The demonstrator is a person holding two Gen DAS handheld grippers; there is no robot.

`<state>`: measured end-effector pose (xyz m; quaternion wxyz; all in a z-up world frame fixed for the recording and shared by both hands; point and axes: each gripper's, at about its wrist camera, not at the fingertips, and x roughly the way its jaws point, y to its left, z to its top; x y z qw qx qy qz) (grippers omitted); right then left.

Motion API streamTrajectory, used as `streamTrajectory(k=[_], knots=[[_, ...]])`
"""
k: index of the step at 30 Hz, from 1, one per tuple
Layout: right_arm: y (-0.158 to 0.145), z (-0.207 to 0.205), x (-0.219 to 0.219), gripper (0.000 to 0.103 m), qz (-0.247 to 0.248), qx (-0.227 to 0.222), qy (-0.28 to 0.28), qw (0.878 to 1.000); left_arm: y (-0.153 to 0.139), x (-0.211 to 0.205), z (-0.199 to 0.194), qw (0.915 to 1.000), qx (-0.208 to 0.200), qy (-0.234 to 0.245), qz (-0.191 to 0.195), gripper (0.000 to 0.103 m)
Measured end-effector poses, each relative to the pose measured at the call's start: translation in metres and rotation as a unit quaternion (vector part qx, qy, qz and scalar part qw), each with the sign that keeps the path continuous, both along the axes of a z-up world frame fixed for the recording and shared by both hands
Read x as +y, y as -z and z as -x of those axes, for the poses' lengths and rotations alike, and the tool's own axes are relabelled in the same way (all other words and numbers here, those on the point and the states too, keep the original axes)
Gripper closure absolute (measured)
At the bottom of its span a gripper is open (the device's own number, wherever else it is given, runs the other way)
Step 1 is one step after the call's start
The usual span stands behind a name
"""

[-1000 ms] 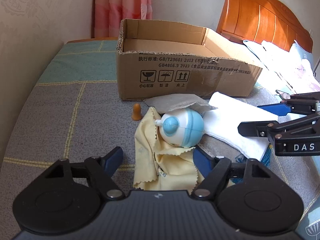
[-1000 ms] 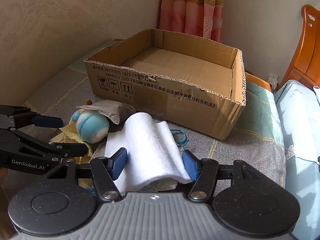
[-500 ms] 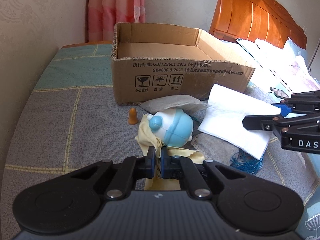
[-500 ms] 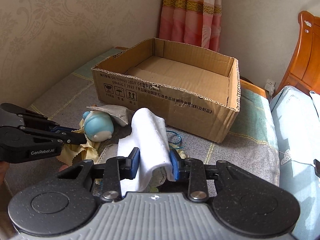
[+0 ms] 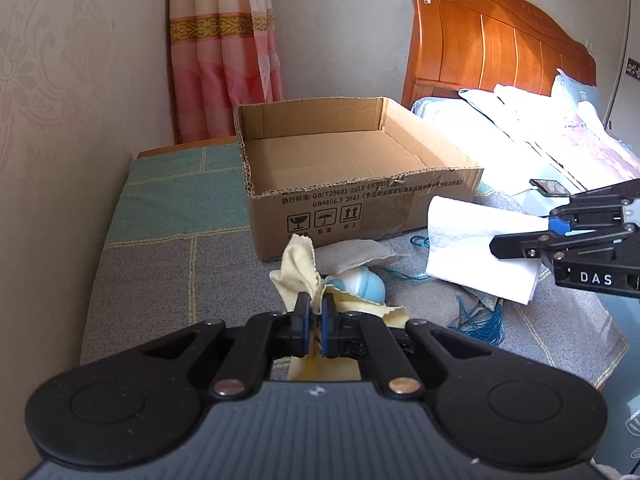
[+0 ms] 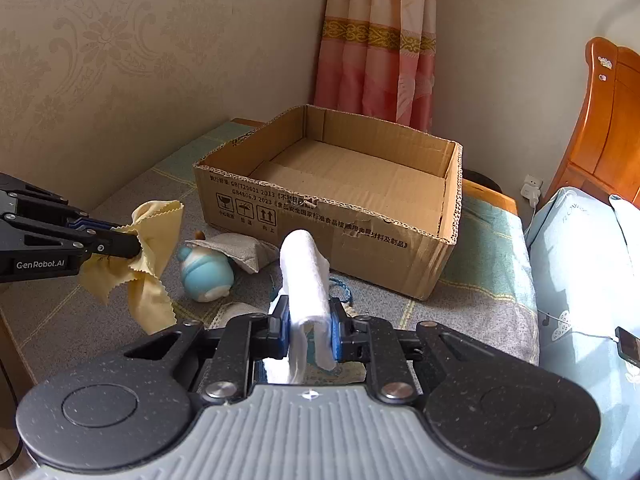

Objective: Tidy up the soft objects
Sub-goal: 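Carry both held cloths into the cardboard box and open both grippers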

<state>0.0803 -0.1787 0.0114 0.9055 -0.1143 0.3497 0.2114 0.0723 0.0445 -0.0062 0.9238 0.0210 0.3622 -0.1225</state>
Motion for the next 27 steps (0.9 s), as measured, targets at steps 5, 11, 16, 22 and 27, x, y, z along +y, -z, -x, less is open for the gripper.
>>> streamTrajectory(k=[5, 11, 16, 22, 27], knots=[[-0.015, 0.001, -0.009, 0.081, -0.023, 0.000, 0.007, 1.000, -0.018, 0.001, -0.002, 0.9999, -0.013, 0.004, 0.007, 0.100], [-0.033, -0.009, -0.023, 0.082, -0.053, 0.014, 0.018, 0.998, -0.042, -0.011, -0.017, 0.9990, -0.041, 0.017, 0.003, 0.100], [-0.046, -0.007, -0.028, 0.082, -0.051, 0.004, 0.023, 0.998, -0.058, -0.021, -0.041, 0.9983, -0.051, 0.027, 0.006, 0.100], [-0.060, -0.005, -0.030, 0.082, -0.050, -0.010, 0.026, 0.998, -0.068, -0.032, -0.090, 0.9987, -0.043, 0.028, -0.004, 0.100], [-0.066, -0.007, -0.031, 0.082, -0.048, -0.017, 0.030, 0.998, -0.065, -0.040, -0.131, 0.9992, -0.028, 0.022, -0.016, 0.099]])
